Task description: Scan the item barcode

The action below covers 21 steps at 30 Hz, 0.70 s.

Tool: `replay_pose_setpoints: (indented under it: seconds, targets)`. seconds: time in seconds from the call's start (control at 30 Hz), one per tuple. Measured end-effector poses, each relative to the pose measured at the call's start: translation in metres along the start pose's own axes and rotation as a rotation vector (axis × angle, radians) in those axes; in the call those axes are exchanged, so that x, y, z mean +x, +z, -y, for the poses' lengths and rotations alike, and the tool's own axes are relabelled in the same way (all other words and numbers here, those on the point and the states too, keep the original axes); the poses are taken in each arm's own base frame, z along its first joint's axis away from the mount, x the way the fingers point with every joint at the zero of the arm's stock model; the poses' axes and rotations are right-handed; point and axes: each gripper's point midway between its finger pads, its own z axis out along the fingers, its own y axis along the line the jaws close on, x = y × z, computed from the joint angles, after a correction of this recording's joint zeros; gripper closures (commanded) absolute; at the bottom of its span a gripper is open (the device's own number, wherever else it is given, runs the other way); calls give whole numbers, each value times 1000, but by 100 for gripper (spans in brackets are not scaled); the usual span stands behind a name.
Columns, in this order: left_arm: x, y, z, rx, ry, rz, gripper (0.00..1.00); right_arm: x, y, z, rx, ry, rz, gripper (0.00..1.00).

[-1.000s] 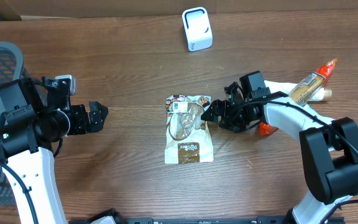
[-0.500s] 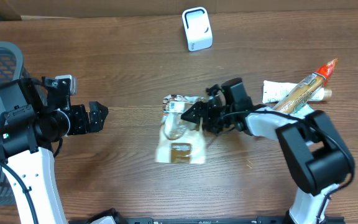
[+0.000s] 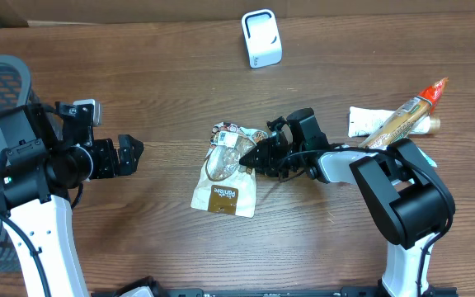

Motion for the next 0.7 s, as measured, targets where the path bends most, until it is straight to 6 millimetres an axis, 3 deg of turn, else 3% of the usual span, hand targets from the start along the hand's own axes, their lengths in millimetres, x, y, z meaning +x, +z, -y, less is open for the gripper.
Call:
replay_pose_setpoints:
  seconds: [0.17, 0.5, 0.7]
  targets:
    - [0, 0, 0, 0, 0, 0, 0, -1, 0, -7, -32, -27, -3, 96]
    - [0, 0, 0, 0, 0, 0, 1, 8, -2, -16, -70, -61, -50, 96]
    - [0, 0, 0, 0, 0, 0, 0, 22, -26, -28, 14, -78, -57, 96]
